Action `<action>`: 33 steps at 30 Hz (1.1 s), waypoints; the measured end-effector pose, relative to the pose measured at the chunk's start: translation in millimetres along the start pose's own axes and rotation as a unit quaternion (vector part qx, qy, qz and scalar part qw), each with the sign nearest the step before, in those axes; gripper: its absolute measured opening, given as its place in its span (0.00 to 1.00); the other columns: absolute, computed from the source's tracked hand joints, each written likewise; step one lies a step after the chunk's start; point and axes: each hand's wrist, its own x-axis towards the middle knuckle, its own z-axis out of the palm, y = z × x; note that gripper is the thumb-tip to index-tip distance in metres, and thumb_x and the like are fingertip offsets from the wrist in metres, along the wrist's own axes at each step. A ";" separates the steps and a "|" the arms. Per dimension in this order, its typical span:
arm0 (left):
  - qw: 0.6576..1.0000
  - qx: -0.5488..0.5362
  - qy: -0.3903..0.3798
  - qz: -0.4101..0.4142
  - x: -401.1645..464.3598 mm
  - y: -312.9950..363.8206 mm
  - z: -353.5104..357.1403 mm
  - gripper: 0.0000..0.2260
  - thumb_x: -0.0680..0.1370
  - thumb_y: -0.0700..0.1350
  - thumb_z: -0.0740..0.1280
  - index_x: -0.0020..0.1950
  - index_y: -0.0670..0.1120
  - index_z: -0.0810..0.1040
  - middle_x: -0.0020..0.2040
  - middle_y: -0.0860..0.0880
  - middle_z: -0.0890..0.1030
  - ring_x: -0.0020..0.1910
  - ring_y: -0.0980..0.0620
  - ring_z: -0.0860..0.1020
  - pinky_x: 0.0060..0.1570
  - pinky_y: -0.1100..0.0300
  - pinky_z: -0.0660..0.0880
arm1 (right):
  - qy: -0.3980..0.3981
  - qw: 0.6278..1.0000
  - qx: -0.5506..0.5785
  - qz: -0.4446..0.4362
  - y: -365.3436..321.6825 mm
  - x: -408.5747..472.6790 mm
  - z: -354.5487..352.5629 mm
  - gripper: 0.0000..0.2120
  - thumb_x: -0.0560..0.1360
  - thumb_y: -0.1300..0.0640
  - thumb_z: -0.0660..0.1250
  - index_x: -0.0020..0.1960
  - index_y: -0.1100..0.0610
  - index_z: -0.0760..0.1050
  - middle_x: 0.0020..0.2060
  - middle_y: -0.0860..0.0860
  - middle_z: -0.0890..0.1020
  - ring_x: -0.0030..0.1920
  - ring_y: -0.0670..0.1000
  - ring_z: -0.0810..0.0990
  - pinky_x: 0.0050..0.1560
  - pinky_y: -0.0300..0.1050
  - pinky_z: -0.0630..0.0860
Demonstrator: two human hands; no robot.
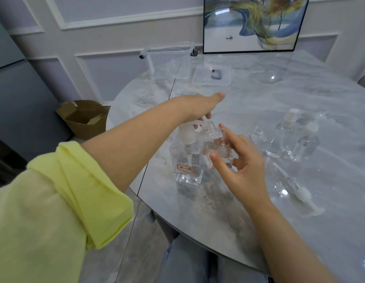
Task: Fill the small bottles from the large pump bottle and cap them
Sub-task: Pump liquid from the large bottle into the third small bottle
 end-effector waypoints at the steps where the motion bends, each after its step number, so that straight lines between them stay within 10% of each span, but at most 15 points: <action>1: 1.000 0.001 0.000 0.005 -0.3 1.0 -0.9 0.33 0.81 0.70 0.47 0.59 0.48 0.81 0.56 0.48 0.82 0.54 0.50 0.80 0.46 0.56 0.70 | 0.001 1.000 0.002 0.001 -0.4 -0.3 -0.6 0.27 0.74 0.52 0.74 0.72 0.52 0.74 0.52 0.46 0.80 0.55 0.49 0.81 0.45 0.43 0.83; 18: 1.000 0.020 0.006 0.010 -1.4 4.1 -1.3 0.34 0.82 0.69 0.44 0.59 0.48 0.82 0.56 0.48 0.83 0.51 0.52 0.78 0.54 0.52 0.67 | 0.002 1.000 -0.003 -0.007 -1.9 1.0 -0.8 0.26 0.75 0.49 0.73 0.72 0.50 0.74 0.52 0.46 0.81 0.55 0.51 0.81 0.44 0.51 0.84; 28: 1.000 0.021 -0.022 -0.001 -3.4 0.9 3.1 0.34 0.82 0.70 0.45 0.63 0.48 0.80 0.58 0.48 0.81 0.54 0.51 0.79 0.56 0.51 0.67 | 0.003 1.000 -0.005 -0.007 1.8 1.5 0.4 0.26 0.74 0.54 0.75 0.71 0.50 0.74 0.51 0.44 0.80 0.53 0.46 0.80 0.46 0.39 0.80; 33: 1.000 0.017 0.006 0.018 -2.9 2.5 1.8 0.33 0.82 0.69 0.45 0.62 0.48 0.80 0.56 0.48 0.83 0.57 0.48 0.78 0.59 0.52 0.70 | 0.004 1.000 0.023 0.007 -0.2 1.6 0.1 0.26 0.74 0.49 0.74 0.70 0.49 0.75 0.52 0.44 0.80 0.57 0.52 0.81 0.47 0.54 0.85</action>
